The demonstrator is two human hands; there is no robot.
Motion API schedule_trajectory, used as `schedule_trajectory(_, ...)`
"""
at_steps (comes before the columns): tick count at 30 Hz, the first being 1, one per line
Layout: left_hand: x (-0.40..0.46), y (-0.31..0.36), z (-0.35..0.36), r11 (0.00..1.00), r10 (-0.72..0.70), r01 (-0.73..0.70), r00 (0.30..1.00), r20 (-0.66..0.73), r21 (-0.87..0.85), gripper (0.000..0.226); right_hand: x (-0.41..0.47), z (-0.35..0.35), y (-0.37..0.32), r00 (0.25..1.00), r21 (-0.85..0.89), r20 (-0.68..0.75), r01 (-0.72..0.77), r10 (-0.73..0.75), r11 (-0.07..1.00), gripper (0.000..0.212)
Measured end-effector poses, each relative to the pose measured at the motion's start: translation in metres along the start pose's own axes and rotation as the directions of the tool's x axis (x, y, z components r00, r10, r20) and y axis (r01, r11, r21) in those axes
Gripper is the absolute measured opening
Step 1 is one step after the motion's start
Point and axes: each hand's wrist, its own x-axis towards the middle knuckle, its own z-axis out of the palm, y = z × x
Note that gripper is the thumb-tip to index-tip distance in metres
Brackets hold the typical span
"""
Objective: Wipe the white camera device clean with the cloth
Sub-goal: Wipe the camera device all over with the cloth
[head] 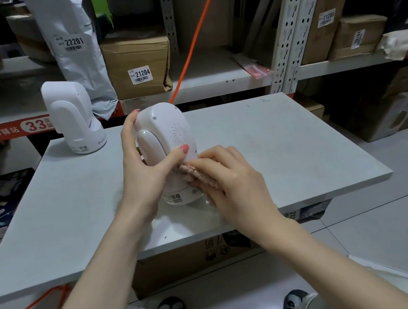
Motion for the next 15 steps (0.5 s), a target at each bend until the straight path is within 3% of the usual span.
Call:
schedule_trajectory(4, 0.001, 0.001, -0.001, 0.998, -0.047, 0.046, 0.999, -0.027, -0.042, 0.088, 0.004, 0.003, 0.015, 0.971, 0.105, 0.016, -0.237, 0.237, 0.966, 0.022)
schedule_trajectory(7, 0.002, 0.0, -0.002, 0.981, -0.122, 0.113, 0.991, -0.054, -0.156, 0.089, 0.0, 0.009, 0.009, 0.955, 0.157, -0.038, -0.286, 0.295, 0.945, 0.023)
schedule_trajectory(10, 0.003, 0.0, -0.004, 0.932, -0.213, 0.175, 0.973, -0.088, -0.318, 0.082, -0.001, 0.008, -0.004, 0.976, 0.125, -0.127, -0.158, 0.174, 0.979, 0.022)
schedule_trajectory(13, 0.004, 0.002, -0.005, 0.916, -0.223, 0.158, 0.964, -0.142, -0.368, 0.077, -0.004, 0.011, -0.012, 0.98, 0.001, -0.184, 0.08, -0.078, 0.997, 0.022)
schedule_trajectory(15, 0.005, 0.005, -0.006, 0.909, -0.223, 0.153, 0.964, -0.143, -0.387, 0.074, -0.003, 0.014, -0.012, 0.969, -0.011, -0.204, 0.139, -0.138, 0.99, 0.02)
